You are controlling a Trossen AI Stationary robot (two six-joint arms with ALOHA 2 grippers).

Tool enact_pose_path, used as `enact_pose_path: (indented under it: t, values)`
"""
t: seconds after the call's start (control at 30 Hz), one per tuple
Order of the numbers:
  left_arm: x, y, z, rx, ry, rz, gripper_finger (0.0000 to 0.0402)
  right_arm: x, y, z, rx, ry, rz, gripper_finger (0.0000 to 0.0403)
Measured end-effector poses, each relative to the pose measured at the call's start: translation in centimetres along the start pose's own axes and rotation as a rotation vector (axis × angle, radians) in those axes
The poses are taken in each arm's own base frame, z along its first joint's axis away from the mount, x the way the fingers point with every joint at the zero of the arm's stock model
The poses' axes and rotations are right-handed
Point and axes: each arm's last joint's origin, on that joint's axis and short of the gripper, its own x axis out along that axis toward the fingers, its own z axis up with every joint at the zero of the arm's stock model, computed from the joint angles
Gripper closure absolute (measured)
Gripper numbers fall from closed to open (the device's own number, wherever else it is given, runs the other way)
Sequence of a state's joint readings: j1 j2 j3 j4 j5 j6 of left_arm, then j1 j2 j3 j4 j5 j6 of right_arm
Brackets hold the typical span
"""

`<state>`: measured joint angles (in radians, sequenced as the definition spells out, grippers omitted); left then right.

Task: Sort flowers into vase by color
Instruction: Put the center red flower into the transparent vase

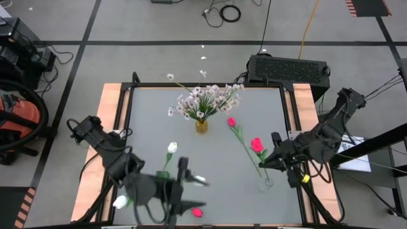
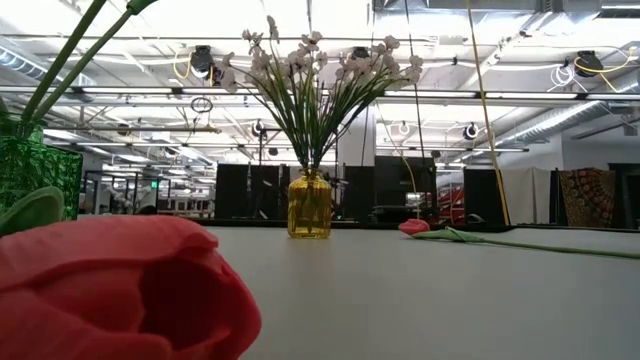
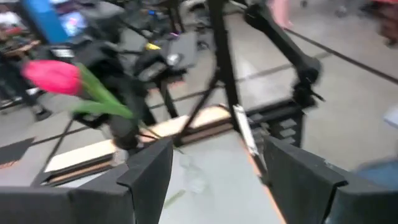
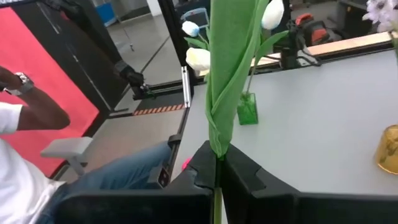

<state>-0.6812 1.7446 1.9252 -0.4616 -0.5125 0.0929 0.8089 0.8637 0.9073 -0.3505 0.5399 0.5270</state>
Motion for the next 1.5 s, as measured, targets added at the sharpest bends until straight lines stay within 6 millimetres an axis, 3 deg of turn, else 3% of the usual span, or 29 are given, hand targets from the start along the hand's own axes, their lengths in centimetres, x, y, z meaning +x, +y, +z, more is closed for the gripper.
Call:
enact_pose_path:
  t: [0.33,0.53,0.83,1.13,1.5]
  values:
    - [1.4,-6.9,-4.2,0.133,0.174,-0.143,0.0144,-0.5,1.7,-1.7,-0.075,-0.008,-0.070,0.0400]
    - [2.6,-9.5,-7.1,0.148,0.325,-0.259,0.0144,-0.2,2.4,-2.7,-0.103,0.010,-0.107,0.0401]
    - [3.9,-11.7,-10.2,-0.026,0.518,-0.344,0.0144,0.7,2.6,-4.0,-0.130,0.032,-0.197,0.0398]
    - [4.6,-13.7,-12.6,-0.015,0.611,-0.339,0.0144,1.6,2.8,-5.1,-0.117,0.059,-0.245,0.0397]
    - [6.3,-12.8,-14.2,-0.033,0.691,-0.296,0.0144,2.4,3.0,-6.4,-0.109,0.101,-0.286,0.0378]
